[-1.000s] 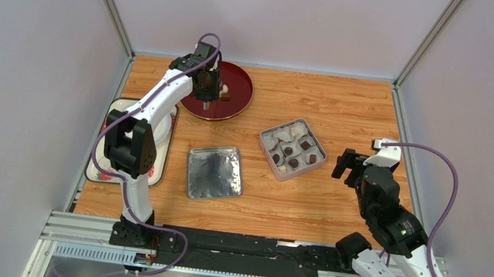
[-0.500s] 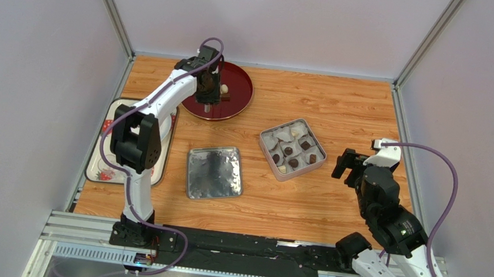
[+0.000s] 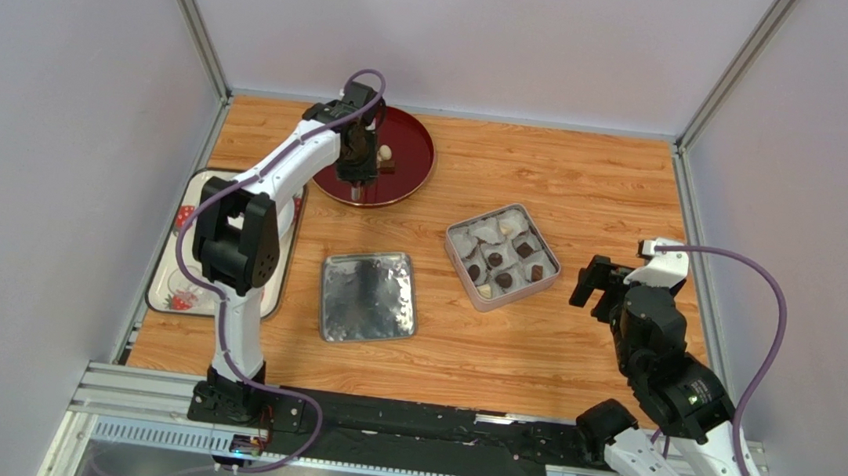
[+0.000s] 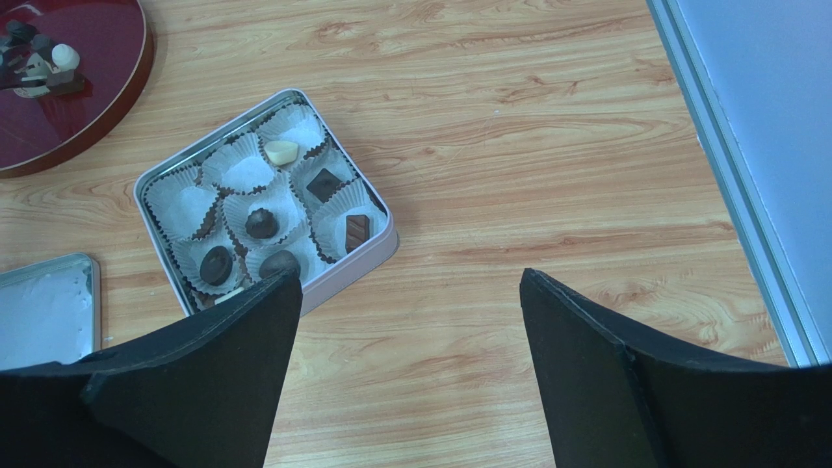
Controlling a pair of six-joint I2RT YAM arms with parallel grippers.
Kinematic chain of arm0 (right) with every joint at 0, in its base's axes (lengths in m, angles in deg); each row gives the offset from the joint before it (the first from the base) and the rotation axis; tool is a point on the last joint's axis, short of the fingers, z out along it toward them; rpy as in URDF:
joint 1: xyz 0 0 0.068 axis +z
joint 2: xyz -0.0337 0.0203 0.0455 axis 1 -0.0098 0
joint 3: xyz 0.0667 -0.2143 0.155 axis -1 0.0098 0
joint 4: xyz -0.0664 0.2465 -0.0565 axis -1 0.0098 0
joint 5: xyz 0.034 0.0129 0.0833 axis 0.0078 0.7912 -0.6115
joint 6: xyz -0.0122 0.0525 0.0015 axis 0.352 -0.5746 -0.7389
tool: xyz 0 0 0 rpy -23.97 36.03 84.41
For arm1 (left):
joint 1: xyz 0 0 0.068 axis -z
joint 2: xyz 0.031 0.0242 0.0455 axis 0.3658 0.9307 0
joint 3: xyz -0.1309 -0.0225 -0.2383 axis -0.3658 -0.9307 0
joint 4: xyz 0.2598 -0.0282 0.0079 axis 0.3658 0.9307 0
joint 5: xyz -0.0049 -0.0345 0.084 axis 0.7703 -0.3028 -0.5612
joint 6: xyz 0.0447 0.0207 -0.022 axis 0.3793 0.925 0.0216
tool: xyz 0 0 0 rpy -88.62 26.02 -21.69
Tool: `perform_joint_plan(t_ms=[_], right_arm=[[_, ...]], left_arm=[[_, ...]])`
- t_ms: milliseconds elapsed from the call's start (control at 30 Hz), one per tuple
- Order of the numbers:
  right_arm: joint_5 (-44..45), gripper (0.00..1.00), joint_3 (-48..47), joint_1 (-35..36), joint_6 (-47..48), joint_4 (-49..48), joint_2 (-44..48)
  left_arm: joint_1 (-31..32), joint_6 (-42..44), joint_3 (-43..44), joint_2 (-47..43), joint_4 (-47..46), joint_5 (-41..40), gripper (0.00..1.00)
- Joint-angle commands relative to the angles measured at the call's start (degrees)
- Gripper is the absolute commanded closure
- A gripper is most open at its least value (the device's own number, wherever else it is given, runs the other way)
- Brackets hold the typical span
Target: Pack the chocolate
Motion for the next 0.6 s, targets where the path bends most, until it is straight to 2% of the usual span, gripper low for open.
perform_joint_plan(t_ms=[0, 100, 267, 567], right_arm=[[0.8, 0.13, -0.4, 0.1, 0.6, -1.8, 0.7], [0.8, 0.13, -0.4, 0.1, 0.6, -2.0, 0.9], [0.9, 0.13, -0.5, 0.1, 0.5, -1.9, 1.2], [-0.1, 0.14, -0.4, 0.0, 0.5, -2.3, 2.1]], left_arm=[[0.0, 0.1, -1.3, -6.1, 0.6, 0.9, 0.65], [0.0, 0.6, -3.2, -9.4, 0.7, 1.8, 0.7], [0.8, 1.9, -6.3, -14.6, 0.9, 2.5, 0.71], [7.4, 5.5, -8.2, -20.3, 1.2, 5.4, 0.7]])
